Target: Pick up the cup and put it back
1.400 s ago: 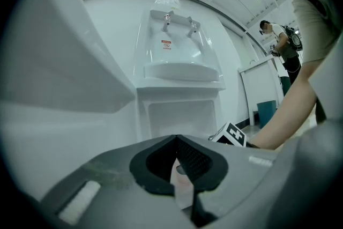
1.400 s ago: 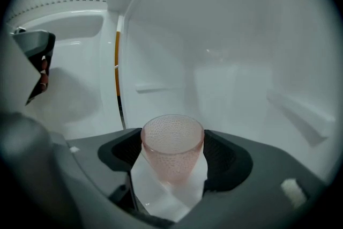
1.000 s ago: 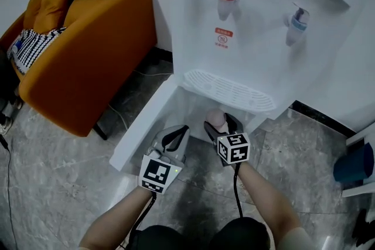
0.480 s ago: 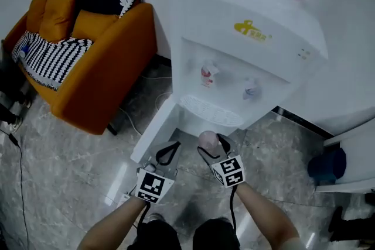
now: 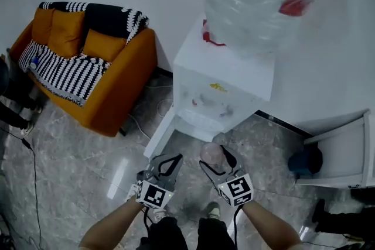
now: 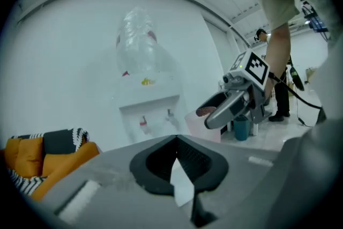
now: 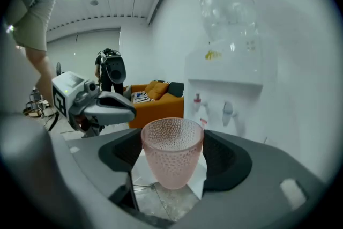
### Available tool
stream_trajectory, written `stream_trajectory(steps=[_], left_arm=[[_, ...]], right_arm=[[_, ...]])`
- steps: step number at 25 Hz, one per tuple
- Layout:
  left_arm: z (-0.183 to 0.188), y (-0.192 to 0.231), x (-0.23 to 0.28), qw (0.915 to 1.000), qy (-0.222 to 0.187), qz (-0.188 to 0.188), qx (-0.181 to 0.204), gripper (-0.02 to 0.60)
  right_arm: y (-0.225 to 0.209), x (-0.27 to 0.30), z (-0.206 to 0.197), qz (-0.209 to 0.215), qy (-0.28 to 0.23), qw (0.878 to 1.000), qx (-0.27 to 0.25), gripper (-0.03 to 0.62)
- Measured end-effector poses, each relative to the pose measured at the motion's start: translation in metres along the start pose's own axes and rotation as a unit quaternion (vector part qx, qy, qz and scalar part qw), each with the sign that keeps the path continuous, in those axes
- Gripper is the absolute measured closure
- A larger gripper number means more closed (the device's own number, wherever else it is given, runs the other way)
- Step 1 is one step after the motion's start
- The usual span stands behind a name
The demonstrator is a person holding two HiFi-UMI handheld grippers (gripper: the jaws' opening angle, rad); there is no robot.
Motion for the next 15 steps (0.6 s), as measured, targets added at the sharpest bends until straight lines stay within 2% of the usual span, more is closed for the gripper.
stream_trajectory(steps=[7,11,15], left_arm=[[0.086,0.045,-0.056,0.9982,-0.034,0.024,-0.042,0.58],[0.145,0.083,-0.089,0.9952,-0.035,0.039,-0.083,0.58],[0.204,0.099,-0.124,0.9958,-0.053,0.054,-0.05,0.58]], right_arm=[[0.018,-0.08,0.106,-0.02,-0.041,0.999,-0.001,0.235],[0.024,-0.119,0.165,-0.023,-0.078,0.997,0.0,0.235],[0.03,-0.167,0.219,-0.032,-0.108,0.994,-0.002,0.235]])
Point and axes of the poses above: the fingertips, and each gripper's own axes: x forward along the fingers, y to its left, z out of its top, the point moved 6 cm from there along -x, backward along the fingers, and after that the axes turned 13 degrees about y, right-handed, at the moved point
